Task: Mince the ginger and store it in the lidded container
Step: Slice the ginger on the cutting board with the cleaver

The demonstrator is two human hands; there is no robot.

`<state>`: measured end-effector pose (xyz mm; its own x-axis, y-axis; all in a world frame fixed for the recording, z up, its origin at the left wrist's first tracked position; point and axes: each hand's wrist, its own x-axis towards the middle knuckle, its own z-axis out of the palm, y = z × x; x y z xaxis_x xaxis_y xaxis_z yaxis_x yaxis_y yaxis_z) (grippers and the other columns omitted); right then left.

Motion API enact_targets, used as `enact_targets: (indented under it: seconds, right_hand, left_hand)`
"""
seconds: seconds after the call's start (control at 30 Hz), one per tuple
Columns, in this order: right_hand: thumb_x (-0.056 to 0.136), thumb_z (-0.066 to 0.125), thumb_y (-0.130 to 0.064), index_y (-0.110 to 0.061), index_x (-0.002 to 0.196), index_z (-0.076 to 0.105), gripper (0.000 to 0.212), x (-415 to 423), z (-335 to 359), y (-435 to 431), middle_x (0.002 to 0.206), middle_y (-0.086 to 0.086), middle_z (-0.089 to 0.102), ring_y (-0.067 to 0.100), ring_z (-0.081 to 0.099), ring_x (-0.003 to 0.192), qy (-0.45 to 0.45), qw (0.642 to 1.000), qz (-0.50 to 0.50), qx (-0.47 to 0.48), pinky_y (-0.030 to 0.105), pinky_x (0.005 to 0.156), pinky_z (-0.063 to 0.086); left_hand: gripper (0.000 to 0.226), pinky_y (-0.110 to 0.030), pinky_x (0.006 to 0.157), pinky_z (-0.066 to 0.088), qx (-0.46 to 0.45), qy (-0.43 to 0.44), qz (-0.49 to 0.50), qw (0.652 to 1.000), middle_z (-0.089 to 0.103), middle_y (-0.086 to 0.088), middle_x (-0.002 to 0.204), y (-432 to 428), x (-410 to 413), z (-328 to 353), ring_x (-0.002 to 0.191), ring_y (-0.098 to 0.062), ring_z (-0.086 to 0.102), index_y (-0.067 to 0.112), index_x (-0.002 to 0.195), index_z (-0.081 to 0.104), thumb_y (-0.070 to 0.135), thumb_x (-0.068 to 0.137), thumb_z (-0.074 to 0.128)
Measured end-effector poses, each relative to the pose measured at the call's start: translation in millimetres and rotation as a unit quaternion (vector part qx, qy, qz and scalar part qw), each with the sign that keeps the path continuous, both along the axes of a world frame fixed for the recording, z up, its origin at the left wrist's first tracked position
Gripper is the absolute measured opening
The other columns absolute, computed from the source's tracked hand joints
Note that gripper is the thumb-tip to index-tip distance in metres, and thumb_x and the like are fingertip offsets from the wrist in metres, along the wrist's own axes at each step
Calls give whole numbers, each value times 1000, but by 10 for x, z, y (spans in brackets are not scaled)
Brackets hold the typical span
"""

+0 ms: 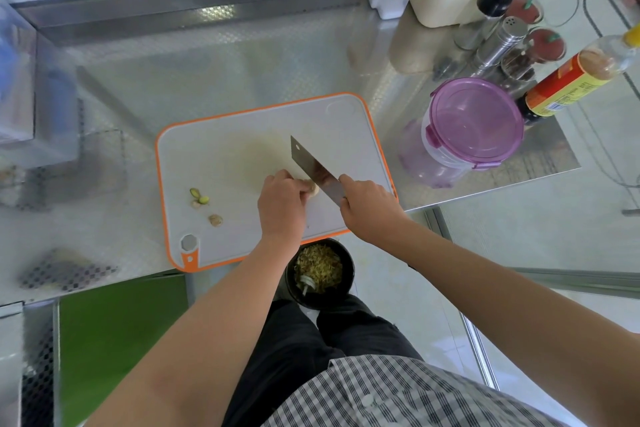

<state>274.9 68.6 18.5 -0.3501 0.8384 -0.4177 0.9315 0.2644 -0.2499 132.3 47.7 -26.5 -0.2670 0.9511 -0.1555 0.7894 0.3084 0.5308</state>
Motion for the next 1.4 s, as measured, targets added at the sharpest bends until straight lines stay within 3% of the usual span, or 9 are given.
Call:
enact_targets:
  seconds: [0.1, 0.33, 0.53, 0.63, 0.73, 1.03, 1.4]
  right_hand:
    - [90, 38, -6, -13, 89, 30, 11, -75, -37, 34, 71, 3, 40, 27, 42, 67, -10, 1000, -9, -2, 30, 50, 23]
    - [96, 39, -12, -10, 103, 41, 8, -173, -300, 32, 96, 8, 54, 33, 54, 80, 30, 999, -34, -5, 35, 62, 33]
    - [96, 40, -18, -10, 104, 45, 12, -77, -117, 102, 82, 3, 46, 29, 41, 70, 109, 993, -50, 24, 34, 59, 30]
    - [94, 40, -15, -12, 95, 39, 3, -58, -16, 88, 79, 4, 44, 31, 41, 70, 81, 996, -22, 11, 34, 59, 30]
    - [93, 39, -11, -17, 91, 29, 11, -62, 18, 54, 80, 5, 44, 30, 41, 71, 40, 999, -8, 0, 33, 59, 29]
    - [93, 38, -8, -15, 92, 31, 10, -123, -17, 2, 72, 1, 38, 27, 42, 68, 7, 1000, -19, -1, 30, 54, 27]
    - [95, 41, -10, -11, 103, 40, 8, -296, -312, 50, 94, 8, 54, 28, 47, 69, 31, 999, -37, 6, 36, 59, 35]
  left_hand:
    - [17, -30, 64, 33, 1, 9, -10, 1000, 57, -4, 82, 12, 2, 19, 82, -21, 44, 21, 95, 77, 12, 87, 66]
    - [16, -36, 61, 42, 13, 7, -5, 1000, 59, -3, 78, 9, -1, -5, 81, -25, 49, 25, 88, 77, 13, 85, 67]
    - [14, -31, 62, 38, 6, 10, -4, 1000, 60, -1, 79, 16, -13, -14, 81, -21, 47, 23, 89, 77, 12, 82, 70]
    - [16, -31, 64, 39, 2, 11, -4, 1000, 62, -2, 82, 9, -18, -20, 84, -23, 50, 22, 91, 77, 11, 82, 70]
    - [16, -28, 65, 36, 8, 8, -5, 1000, 63, -2, 84, 8, -20, -7, 84, -22, 50, 22, 92, 77, 11, 84, 69]
    - [16, -29, 63, 33, 8, 7, -7, 1000, 60, -2, 80, 7, -19, -12, 83, -22, 48, 23, 92, 77, 13, 86, 67]
    - [9, -34, 62, 41, 28, -17, -1, 999, 63, -2, 77, 14, -19, -35, 79, -24, 52, 20, 81, 76, 13, 82, 70]
